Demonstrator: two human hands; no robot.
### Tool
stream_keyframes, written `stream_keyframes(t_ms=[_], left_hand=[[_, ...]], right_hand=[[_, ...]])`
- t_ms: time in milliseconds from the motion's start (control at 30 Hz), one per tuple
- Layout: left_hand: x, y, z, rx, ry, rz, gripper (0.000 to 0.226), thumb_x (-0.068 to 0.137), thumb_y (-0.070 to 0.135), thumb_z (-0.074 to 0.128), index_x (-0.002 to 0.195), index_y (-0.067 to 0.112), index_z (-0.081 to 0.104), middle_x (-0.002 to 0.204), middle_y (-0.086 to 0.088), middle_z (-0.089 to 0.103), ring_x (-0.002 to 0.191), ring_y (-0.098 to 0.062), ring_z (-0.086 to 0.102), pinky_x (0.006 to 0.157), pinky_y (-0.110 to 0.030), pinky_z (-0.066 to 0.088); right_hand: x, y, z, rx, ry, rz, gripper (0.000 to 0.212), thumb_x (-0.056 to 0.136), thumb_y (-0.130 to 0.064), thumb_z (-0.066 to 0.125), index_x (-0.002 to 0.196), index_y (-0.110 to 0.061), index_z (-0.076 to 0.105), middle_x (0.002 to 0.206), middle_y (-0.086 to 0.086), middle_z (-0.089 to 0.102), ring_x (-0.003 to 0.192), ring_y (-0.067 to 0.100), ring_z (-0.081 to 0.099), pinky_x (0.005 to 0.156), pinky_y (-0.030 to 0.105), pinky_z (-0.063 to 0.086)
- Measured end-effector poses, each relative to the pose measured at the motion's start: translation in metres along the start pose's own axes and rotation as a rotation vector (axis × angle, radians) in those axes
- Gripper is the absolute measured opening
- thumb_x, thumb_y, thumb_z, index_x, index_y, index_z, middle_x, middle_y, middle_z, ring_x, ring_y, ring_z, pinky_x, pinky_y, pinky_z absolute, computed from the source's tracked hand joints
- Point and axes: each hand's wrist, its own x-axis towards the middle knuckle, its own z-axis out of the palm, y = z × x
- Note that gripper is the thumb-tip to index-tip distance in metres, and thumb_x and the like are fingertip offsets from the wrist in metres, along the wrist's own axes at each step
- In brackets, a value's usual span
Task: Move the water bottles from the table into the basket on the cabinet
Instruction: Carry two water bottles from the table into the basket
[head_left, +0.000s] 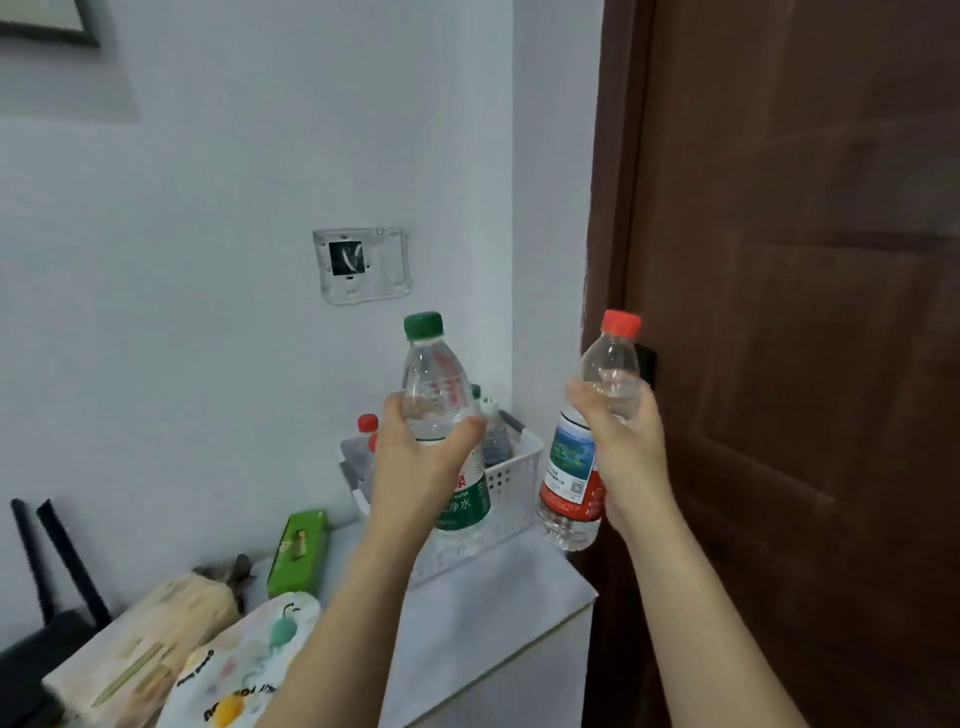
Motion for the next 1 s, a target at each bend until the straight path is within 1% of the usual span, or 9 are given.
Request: stream_keyframes(t_ms=[167, 267, 367, 433, 567, 700, 800, 867, 1000], left_hand=[[0.066, -0.022, -0.013, 0.061, 0.125, 0.045, 0.055, 0.055, 0.06, 0.074, 0.1, 0.039, 0.051, 0.097, 0.017, 0.063, 0.085, 0.001, 0.064, 0.07, -0.029, 0.051], [0.09, -0.039, -0.02, 0.094, 0.15, 0.031, 0.064, 0.057, 0.059, 0.074, 0.11, 0.031, 0.052, 0.105, 0.012, 0.062, 0.094, -0.007, 0.064, 0.073, -0.031, 0.053], [0.107, -0.057, -0.025, 0.094, 0.16, -0.005, 0.069, 0.052, 0.06, 0.075, 0.11, 0.029, 0.053, 0.105, 0.01, 0.064, 0.094, -0.008, 0.065, 0.07, -0.026, 0.05], [0.114, -0.067, -0.028, 0.092, 0.149, -0.022, 0.064, 0.05, 0.061, 0.076, 0.104, 0.036, 0.054, 0.1, 0.014, 0.066, 0.087, -0.001, 0.066, 0.067, -0.021, 0.049], [0.123, -0.092, -0.036, 0.129, 0.094, -0.061, 0.059, 0.051, 0.062, 0.08, 0.1, 0.042, 0.055, 0.093, 0.03, 0.067, 0.082, 0.012, 0.064, 0.065, -0.023, 0.051], [0.124, -0.119, -0.042, 0.199, 0.013, -0.127, 0.059, 0.051, 0.055, 0.081, 0.102, 0.039, 0.056, 0.092, 0.021, 0.07, 0.082, 0.003, 0.068, 0.07, -0.03, 0.055], [0.124, -0.131, -0.047, 0.287, -0.078, -0.156, 0.057, 0.055, 0.045, 0.079, 0.106, 0.038, 0.054, 0.096, 0.016, 0.07, 0.088, -0.002, 0.068, 0.071, -0.03, 0.056], [0.124, -0.135, -0.048, 0.344, -0.142, -0.165, 0.056, 0.059, 0.038, 0.079, 0.107, 0.038, 0.052, 0.095, 0.017, 0.07, 0.087, -0.002, 0.068, 0.069, -0.027, 0.056], [0.121, -0.142, -0.049, 0.427, -0.234, -0.176, 0.064, 0.059, 0.036, 0.079, 0.115, 0.041, 0.049, 0.102, 0.016, 0.07, 0.092, -0.008, 0.068, 0.08, -0.04, 0.059]], right_hand=[[0.069, 0.037, 0.052, 0.061, -0.097, -0.007, 0.058, 0.058, -0.049, 0.082, 0.109, -0.032, 0.059, 0.098, -0.01, 0.073, 0.088, 0.01, 0.072, 0.068, 0.025, 0.057], [0.091, 0.061, 0.079, 0.044, -0.187, 0.026, 0.057, 0.058, -0.054, 0.081, 0.107, -0.039, 0.057, 0.101, -0.015, 0.07, 0.089, 0.003, 0.07, 0.063, 0.018, 0.055], [0.104, 0.087, 0.102, 0.031, -0.244, 0.076, 0.05, 0.058, -0.055, 0.082, 0.1, -0.047, 0.057, 0.104, -0.015, 0.069, 0.094, 0.008, 0.069, 0.073, 0.028, 0.057], [0.109, 0.104, 0.114, 0.034, -0.273, 0.083, 0.044, 0.059, -0.053, 0.082, 0.095, -0.053, 0.057, 0.102, -0.019, 0.069, 0.093, 0.008, 0.07, 0.071, 0.028, 0.058], [0.109, 0.14, 0.131, -0.013, -0.289, 0.13, 0.051, 0.061, -0.049, 0.082, 0.103, -0.049, 0.054, 0.108, -0.011, 0.067, 0.1, 0.018, 0.068, 0.079, 0.041, 0.06], [0.101, 0.169, 0.134, -0.087, -0.298, 0.154, 0.052, 0.059, -0.051, 0.08, 0.103, -0.056, 0.053, 0.108, -0.024, 0.064, 0.104, 0.011, 0.065, 0.076, 0.034, 0.058], [0.094, 0.184, 0.131, -0.145, -0.262, 0.193, 0.059, 0.057, -0.053, 0.08, 0.108, -0.061, 0.052, 0.121, -0.02, 0.058, 0.113, 0.01, 0.058, 0.093, 0.046, 0.052], [0.089, 0.189, 0.132, -0.162, -0.252, 0.211, 0.07, 0.057, -0.049, 0.08, 0.12, -0.055, 0.05, 0.129, -0.018, 0.055, 0.12, 0.01, 0.053, 0.1, 0.048, 0.047], [0.087, 0.194, 0.134, -0.253, -0.28, 0.204, 0.07, 0.058, -0.043, 0.083, 0.12, -0.054, 0.05, 0.122, -0.024, 0.06, 0.119, 0.006, 0.054, 0.101, 0.047, 0.045]])
